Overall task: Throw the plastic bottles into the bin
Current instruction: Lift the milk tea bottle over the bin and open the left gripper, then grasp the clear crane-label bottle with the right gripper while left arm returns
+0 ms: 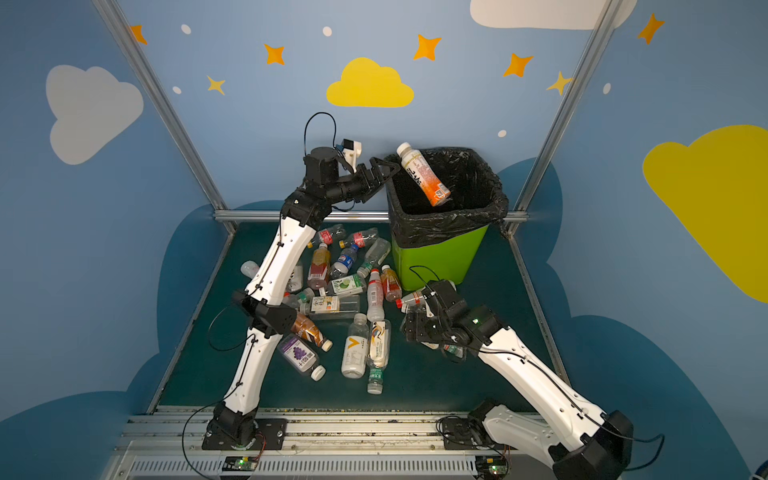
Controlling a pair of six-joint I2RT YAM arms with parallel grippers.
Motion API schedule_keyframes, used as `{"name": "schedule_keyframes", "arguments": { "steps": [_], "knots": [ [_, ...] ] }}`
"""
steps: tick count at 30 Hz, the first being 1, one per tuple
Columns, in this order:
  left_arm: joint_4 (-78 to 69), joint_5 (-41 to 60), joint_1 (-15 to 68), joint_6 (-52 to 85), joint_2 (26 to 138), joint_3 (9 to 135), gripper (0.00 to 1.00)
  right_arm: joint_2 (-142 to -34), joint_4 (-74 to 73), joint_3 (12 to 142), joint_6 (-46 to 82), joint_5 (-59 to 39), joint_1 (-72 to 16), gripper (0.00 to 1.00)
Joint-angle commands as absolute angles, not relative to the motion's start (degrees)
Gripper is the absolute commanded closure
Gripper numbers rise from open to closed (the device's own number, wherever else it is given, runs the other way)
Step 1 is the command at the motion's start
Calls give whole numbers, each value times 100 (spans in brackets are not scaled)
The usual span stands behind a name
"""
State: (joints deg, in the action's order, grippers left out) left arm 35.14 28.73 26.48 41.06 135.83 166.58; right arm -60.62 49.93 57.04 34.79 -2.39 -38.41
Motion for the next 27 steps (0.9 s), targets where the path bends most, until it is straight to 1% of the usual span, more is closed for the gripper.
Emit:
{"name": "schedule_keyframes", "arguments": {
  "steps": [1,3,5,10,12,16,20,23,27],
  "knots": [
    [4005,2385,2669,2777,11812,15982,0,-6070,4924,5737,3419,-224,-3808,16],
    [3781,2047,2654,2474,10899,14597,0,-6102,4966,5795,3305,-223,-3782,16],
    [3709,1646,2639,2283,10227,13467,0,-6139,5073,5843,3229,-186,-3754,15],
    [4765,968,2550,1971,9285,11863,0,-6253,5074,5801,3191,-404,-3724,16],
    [4998,949,2536,1977,8962,11084,0,-6334,5152,5770,3125,-483,-3727,16],
    [4875,1049,2519,2391,8205,9253,1,-6471,5329,5696,2985,-449,-3751,16],
    [4417,1097,2508,3116,7624,7651,1,-6707,5235,5704,2962,-864,-3867,16],
    [4012,1152,2505,3644,7280,6635,1,-6942,4929,5642,3286,-1123,-4112,16],
    [3889,1135,2514,4067,7024,5825,0,-7297,4317,5529,3712,-1209,-4471,15]
  ]
}}
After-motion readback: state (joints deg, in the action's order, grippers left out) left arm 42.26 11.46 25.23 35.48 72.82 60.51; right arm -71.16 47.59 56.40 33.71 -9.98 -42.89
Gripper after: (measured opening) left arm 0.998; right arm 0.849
